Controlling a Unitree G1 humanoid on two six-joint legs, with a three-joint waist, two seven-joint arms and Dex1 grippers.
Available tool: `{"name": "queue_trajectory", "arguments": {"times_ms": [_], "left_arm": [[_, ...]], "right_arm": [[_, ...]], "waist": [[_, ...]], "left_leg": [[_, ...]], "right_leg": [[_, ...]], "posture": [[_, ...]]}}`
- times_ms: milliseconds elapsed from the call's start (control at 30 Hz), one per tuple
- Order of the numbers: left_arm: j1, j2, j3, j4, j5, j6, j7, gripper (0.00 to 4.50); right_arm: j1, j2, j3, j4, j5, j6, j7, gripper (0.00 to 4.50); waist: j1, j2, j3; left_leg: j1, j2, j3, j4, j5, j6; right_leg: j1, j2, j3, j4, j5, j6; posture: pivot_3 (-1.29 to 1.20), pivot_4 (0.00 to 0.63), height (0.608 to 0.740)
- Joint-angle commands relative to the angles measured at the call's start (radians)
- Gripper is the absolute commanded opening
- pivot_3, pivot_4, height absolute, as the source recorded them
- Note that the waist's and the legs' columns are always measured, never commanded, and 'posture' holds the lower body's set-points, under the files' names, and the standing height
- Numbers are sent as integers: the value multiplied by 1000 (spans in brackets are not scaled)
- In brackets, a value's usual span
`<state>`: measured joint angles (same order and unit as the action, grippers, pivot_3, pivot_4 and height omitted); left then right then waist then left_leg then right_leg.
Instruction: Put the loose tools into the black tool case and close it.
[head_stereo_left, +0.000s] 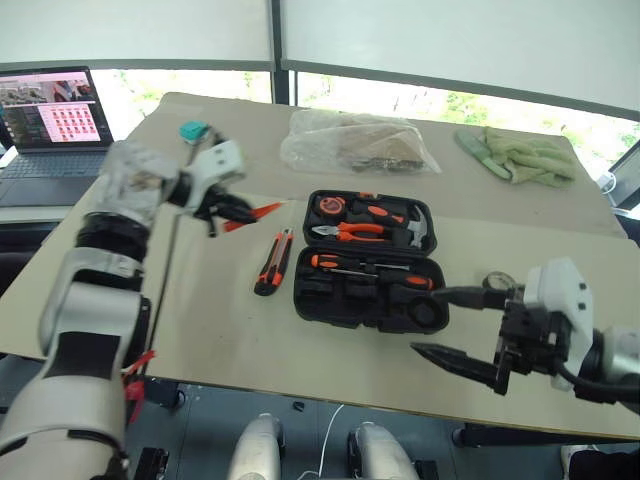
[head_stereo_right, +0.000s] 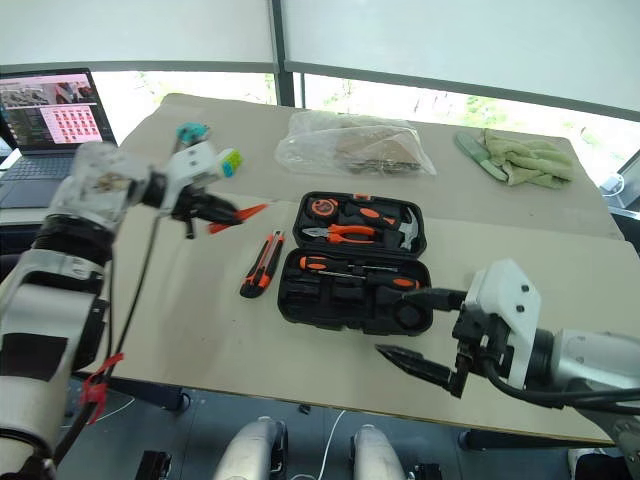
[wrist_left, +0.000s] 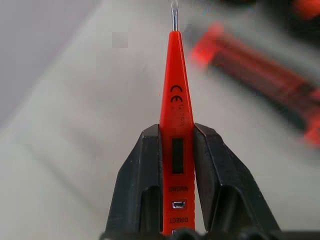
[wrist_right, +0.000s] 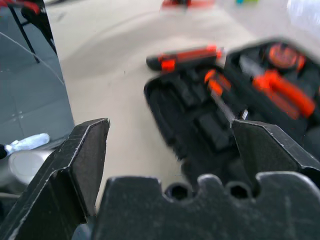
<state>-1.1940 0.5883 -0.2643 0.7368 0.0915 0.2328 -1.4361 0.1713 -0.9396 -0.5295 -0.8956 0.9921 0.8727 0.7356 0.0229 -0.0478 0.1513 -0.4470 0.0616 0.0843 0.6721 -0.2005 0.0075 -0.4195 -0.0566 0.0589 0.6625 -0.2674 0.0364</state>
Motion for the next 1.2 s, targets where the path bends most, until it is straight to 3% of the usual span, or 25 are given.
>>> {"name": "queue_trajectory", "arguments": {"times_ms": [33, 200, 733, 1200], "left_arm": [[57, -50, -56, -171, -5, 94, -21, 411], [131, -91, -141, -293, 26, 153, -10, 411], [120, -119, -265, -419, 44, 322, -71, 411], [62, -236, -315, -161, 112, 195, 14, 411]], "right_arm": [[3, 7, -21, 1, -23, -45, -19, 4500], [2, 28, 2, -3, -22, -50, -67, 4500], [46, 60, 1, -47, -12, -70, -129, 4500], [51, 64, 20, -60, -4, -97, -163, 4500]], "waist": [[-11, 2, -1], [-45, 2, -1], [-32, 2, -1], [-26, 2, -1]], "left_leg": [[0, 0, 0, 1, 0, 1], [2, 2, -1, 2, -1, 1], [1, 3, -2, 4, -1, 1], [1, 2, -2, 5, -1, 1]], "right_leg": [[0, 0, 1, 0, 0, 0], [-1, 5, 5, 2, 1, -1], [0, 6, 5, 2, 1, 0], [1, 6, 5, 2, 1, 0]], "posture": [[0, 150, 740], [0, 150, 740], [0, 150, 740], [0, 150, 740]]}}
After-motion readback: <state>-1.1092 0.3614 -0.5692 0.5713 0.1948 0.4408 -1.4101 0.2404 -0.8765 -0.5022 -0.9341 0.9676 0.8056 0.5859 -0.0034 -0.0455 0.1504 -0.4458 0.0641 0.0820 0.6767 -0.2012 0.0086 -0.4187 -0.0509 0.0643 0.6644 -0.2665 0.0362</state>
